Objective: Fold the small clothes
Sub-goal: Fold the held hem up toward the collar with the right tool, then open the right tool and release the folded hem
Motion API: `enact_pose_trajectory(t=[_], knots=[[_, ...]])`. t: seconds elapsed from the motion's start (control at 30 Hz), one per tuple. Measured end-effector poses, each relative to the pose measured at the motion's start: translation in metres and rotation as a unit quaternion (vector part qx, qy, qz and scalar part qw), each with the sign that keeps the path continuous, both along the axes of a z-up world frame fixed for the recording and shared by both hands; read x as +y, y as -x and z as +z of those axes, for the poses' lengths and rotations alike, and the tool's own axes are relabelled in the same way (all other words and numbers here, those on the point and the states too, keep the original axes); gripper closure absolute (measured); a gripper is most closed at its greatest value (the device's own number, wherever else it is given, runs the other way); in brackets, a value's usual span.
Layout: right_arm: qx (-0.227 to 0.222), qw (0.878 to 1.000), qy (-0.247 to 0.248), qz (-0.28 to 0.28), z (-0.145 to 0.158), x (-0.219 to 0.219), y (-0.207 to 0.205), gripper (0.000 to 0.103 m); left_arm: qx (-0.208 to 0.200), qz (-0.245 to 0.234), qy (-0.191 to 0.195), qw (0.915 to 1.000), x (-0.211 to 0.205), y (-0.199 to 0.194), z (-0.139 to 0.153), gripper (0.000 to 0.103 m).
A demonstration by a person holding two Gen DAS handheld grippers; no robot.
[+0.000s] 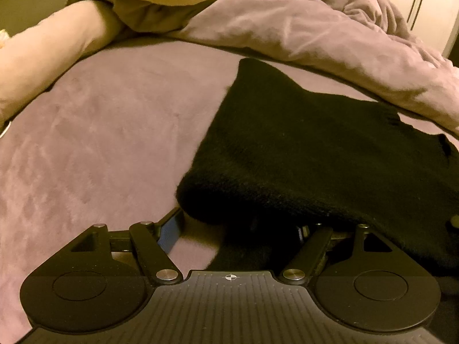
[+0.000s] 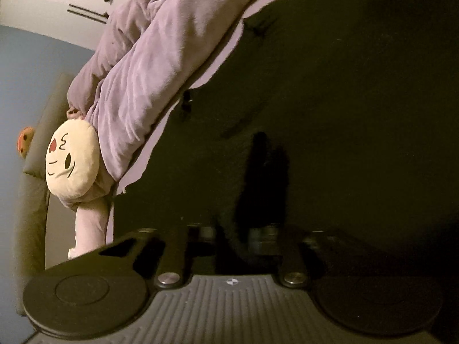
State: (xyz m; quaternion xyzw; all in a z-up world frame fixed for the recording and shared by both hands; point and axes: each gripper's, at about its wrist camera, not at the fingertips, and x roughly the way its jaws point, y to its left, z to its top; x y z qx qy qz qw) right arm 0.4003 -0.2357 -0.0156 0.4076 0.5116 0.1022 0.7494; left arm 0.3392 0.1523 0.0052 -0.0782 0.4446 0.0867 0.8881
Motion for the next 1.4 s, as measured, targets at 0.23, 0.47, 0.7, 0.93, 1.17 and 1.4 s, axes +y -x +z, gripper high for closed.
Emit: enact_pose_trajectory(t=[0.23, 0.47, 0.7, 0.93, 1.17, 1.4], knots=[[-0.130, 0.974, 0.183, 0.039, 0.079, 0.003, -0.005, 0.093, -0.004, -0.004, -0.024, 0.9997, -0.004, -0.002, 0.005, 0.025], [-0.159, 0.935, 0.312, 0.046, 0.098, -0.025, -0.014, 0.093, 0.002, 0.003, 0.007, 1.0000, -0.010, -0.003, 0.010, 0.026], [-0.105, 0.935, 0.335, 0.048, 0.065, -0.049, -0.013, 0.082, -0.005, -0.005, 0.007, 1.0000, -0.025, 0.001, 0.019, 0.026], [-0.091, 0.950, 0.299, 0.013, 0.065, -0.066, 0.018, 0.082, -0.034, -0.004, 0.027, 0.9991, -0.034, 0.012, 0.048, 0.026], [-0.116, 0.948, 0.293, 0.037, 0.065, -0.042, 0.016, 0.079, -0.084, -0.038, 0.046, 0.9946, -0.065, -0.006, 0.062, 0.012], [-0.117, 0.927, 0.340, 0.107, 0.048, -0.015, 0.014, 0.081, 0.015, -0.072, -0.006, 0.9973, -0.091, -0.035, 0.007, 0.025]])
